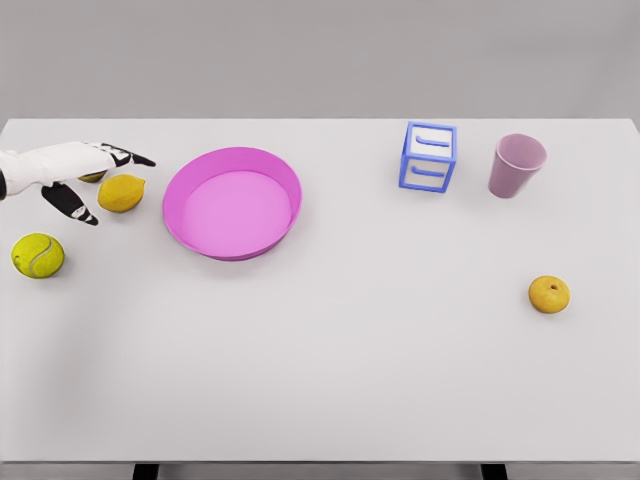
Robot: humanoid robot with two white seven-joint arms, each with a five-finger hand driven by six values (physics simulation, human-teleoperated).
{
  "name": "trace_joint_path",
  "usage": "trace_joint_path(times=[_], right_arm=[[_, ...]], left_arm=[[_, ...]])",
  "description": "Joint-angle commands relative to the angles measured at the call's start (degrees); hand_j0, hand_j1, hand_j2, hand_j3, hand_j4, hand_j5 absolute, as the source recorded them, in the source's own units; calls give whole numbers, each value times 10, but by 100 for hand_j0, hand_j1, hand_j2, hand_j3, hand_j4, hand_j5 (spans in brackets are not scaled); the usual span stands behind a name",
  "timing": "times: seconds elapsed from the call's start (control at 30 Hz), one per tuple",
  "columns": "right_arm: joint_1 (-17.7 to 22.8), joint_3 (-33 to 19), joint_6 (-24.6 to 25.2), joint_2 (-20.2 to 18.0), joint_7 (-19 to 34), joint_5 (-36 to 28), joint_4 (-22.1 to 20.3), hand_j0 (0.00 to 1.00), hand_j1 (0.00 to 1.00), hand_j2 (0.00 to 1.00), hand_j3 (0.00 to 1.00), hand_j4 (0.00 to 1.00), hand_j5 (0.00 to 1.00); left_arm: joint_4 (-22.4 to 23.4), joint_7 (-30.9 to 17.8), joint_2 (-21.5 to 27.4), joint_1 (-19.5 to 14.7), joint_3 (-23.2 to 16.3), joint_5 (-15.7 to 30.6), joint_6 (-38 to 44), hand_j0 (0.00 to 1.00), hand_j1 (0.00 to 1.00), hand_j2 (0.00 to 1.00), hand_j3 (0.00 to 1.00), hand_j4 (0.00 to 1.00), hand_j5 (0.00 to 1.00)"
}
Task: Put the lemon on the plate with left arm
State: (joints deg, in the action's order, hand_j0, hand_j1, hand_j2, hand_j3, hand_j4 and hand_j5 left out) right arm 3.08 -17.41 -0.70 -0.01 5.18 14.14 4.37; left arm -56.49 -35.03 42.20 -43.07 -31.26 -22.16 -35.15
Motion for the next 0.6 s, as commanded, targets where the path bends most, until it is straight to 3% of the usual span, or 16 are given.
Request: trace_joint_path(times=[0.0, 0.57], right_arm=[[0, 0, 0, 0, 0, 0, 0, 100, 100, 100, 100, 100, 100], [0, 0, 0, 0, 0, 0, 0, 100, 100, 100, 100, 100, 100]], left_arm=[[0, 0, -1, 0, 2, -8, 2, 100, 100, 100, 100, 100, 100], [48, 0, -33, -18, 11, -24, 2, 100, 100, 100, 100, 100, 100]])
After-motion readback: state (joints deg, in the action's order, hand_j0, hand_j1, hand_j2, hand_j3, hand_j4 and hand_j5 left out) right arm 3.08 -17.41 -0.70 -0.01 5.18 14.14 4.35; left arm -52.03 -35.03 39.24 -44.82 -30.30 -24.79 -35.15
